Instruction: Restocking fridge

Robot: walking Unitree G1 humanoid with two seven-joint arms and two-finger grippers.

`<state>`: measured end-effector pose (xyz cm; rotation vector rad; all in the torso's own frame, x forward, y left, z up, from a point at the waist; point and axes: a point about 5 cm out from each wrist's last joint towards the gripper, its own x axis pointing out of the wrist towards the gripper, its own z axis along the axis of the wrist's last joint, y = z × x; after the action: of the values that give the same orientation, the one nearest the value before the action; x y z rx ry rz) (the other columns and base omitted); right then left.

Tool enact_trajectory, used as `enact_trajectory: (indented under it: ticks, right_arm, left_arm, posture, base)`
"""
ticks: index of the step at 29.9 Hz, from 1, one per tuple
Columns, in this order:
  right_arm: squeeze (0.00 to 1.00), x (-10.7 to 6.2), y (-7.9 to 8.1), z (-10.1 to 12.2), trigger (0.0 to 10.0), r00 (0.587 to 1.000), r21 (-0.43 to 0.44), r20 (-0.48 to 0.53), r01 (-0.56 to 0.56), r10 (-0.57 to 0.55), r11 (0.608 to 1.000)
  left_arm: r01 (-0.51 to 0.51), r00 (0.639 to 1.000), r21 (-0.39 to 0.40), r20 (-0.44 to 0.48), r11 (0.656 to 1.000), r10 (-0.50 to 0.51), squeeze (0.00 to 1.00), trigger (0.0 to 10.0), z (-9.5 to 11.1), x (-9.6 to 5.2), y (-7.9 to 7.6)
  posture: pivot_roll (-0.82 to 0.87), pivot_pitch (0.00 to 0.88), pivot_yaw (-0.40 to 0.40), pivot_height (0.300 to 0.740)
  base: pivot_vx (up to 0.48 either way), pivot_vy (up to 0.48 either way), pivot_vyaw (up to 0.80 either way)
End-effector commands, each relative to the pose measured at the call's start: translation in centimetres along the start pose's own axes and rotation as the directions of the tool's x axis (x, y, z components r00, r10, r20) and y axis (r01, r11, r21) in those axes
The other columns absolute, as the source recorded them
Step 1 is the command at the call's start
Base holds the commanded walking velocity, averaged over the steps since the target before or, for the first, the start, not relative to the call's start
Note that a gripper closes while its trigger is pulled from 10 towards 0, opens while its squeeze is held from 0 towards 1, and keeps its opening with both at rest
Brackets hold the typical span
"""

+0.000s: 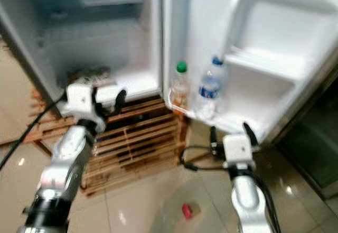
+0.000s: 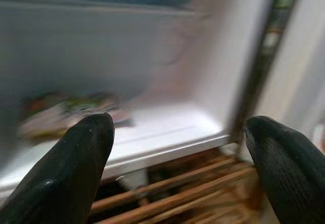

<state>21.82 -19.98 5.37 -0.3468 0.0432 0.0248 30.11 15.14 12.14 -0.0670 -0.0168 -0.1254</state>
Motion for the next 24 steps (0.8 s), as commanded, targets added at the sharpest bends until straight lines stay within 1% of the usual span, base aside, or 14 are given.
enact_trajectory:
  ticks: [1, 3, 6, 7, 8, 9, 10, 13, 16, 18, 19, 22, 23, 24]
  right_arm:
    - [0.00, -1.2, -0.3, -2.8, 10.0, 0.989, -0.041, -0.134, -0.059, 0.053, 0.997]
    - [0.00, -2.8, -0.2, -6.4, 10.0, 0.935, -0.077, -0.334, -0.153, 0.119, 0.985]
    - [0.00, -4.6, -1.7, -9.8, 10.0, 0.843, -0.071, -0.536, -0.093, 0.040, 0.993]
    - [0.00, -4.6, -1.7, -9.8, 10.0, 0.843, -0.071, -0.536, -0.093, 0.040, 0.993]
    - [0.00, -6.4, -3.9, -12.6, 10.0, 0.697, -0.061, -0.711, 0.076, -0.097, 0.995]
    - [0.00, -7.3, -5.5, -13.5, 10.0, 0.618, -0.099, -0.765, 0.165, -0.181, 0.981]
    - [0.00, -7.3, -5.5, -13.5, 10.0, 0.618, -0.099, -0.765, 0.165, -0.181, 0.981]
    - [0.00, -8.2, -10.2, -13.9, 10.0, 0.500, -0.196, -0.785, 0.360, -0.366, 0.912]
    - [0.00, -7.7, -13.9, -12.9, 10.0, 0.472, -0.309, -0.731, 0.414, -0.492, 0.856]
    - [0.00, -7.0, -16.6, -11.6, 10.0, 0.441, -0.365, -0.676, 0.496, -0.590, 0.788]
    - [0.00, -7.0, -16.6, -11.6, 10.0, 0.441, -0.365, -0.676, 0.496, -0.590, 0.788]
    - [0.00, -4.4, -21.7, -7.5, 10.0, 0.445, -0.410, -0.515, 0.622, -0.732, 0.667]
    - [0.00, -4.4, -21.7, -7.5, 10.0, 0.445, -0.410, -0.515, 0.622, -0.732, 0.667]
    - [0.00, -3.4, -22.9, -6.0, 10.0, 0.465, -0.405, -0.456, 0.651, -0.759, 0.642]
  left_arm:
    - [0.021, 1.000, -0.006, -0.004, 1.000, -0.021, 0.00, 10.0, -0.1, 0.1, -0.8]
    - [0.001, 1.000, 0.008, -0.027, 1.000, -0.001, 0.00, 10.0, -0.7, -0.1, -0.4]
    - [-0.003, 0.995, 0.032, -0.096, 0.999, 0.006, 0.00, 10.0, -1.7, -0.1, -0.1]
    - [-0.003, 0.995, 0.032, -0.096, 0.999, 0.006, 0.00, 10.0, -1.7, -0.1, -0.1]
    - [0.028, 0.965, 0.099, -0.264, 0.995, -0.001, 0.00, 10.0, -4.0, -0.3, 0.2]
    - [0.053, 0.928, 0.117, -0.372, 0.992, -0.006, 0.00, 10.0, -5.7, -0.7, 0.3]
    - [0.053, 0.928, 0.117, -0.372, 0.992, -0.006, 0.00, 10.0, -5.7, -0.7, 0.3]
    - [0.099, 0.822, 0.073, -0.568, 0.992, -0.040, 0.00, 10.0, -8.6, -1.8, 0.4]
    - [0.092, 0.735, -0.097, -0.664, 0.991, -0.134, 0.00, 10.0, -9.8, -2.5, -0.6]
    - [0.160, 0.705, -0.096, -0.686, 0.982, -0.182, 0.00, 10.0, -10.1, -2.6, -1.1]
    - [0.160, 0.705, -0.096, -0.686, 0.982, -0.182, 0.00, 10.0, -10.1, -2.6, -1.1]
    - [0.259, 0.629, -0.091, -0.740, 0.962, -0.240, 0.00, 10.0, -11.5, -3.6, -1.1]
    - [0.259, 0.629, -0.091, -0.740, 0.962, -0.240, 0.00, 10.0, -11.5, -3.6, -1.1]
    - [0.327, 0.621, 0.019, -0.758, 0.945, -0.200, 0.00, 10.0, -12.1, -3.9, -0.4]
  posture:
    - [-0.15, 0.000, 0.001, 0.740]
    - [-0.15, 0.000, -0.003, 0.740]
    - [-0.16, 0.000, 0.002, 0.740]
    - [-0.16, 0.000, 0.002, 0.740]
    - [-0.15, 0.000, 0.001, 0.740]
    - [-0.16, 0.000, 0.009, 0.740]
    - [-0.16, 0.000, 0.009, 0.740]
    - [-0.18, 0.000, 0.024, 0.740]
    - [-0.18, 0.000, 0.035, 0.740]
    - [-0.19, 0.000, 0.044, 0.740]
    - [-0.19, 0.000, 0.044, 0.740]
    - [-0.20, 0.000, 0.056, 0.740]
    - [-0.20, 0.000, 0.056, 0.740]
    - [-0.21, 0.000, 0.057, 0.740]
  base:
    - [0.000, 0.000, 0.00]
    - [0.000, 0.000, 0.00]
    - [0.000, 0.000, 0.00]
    - [0.000, 0.000, 0.00]
    - [0.000, 0.000, 0.00]
    - [0.000, 0.000, 0.00]
    - [0.000, 0.000, 0.00]
    - [0.000, 0.000, 0.00]
    - [0.000, 0.000, 0.00]
    - [0.000, 0.000, 0.00]
    - [0.000, 0.000, 0.00]
    - [0.000, 0.000, 0.00]
    - [0.000, 0.000, 0.00]
    - [0.000, 0.000, 0.00]
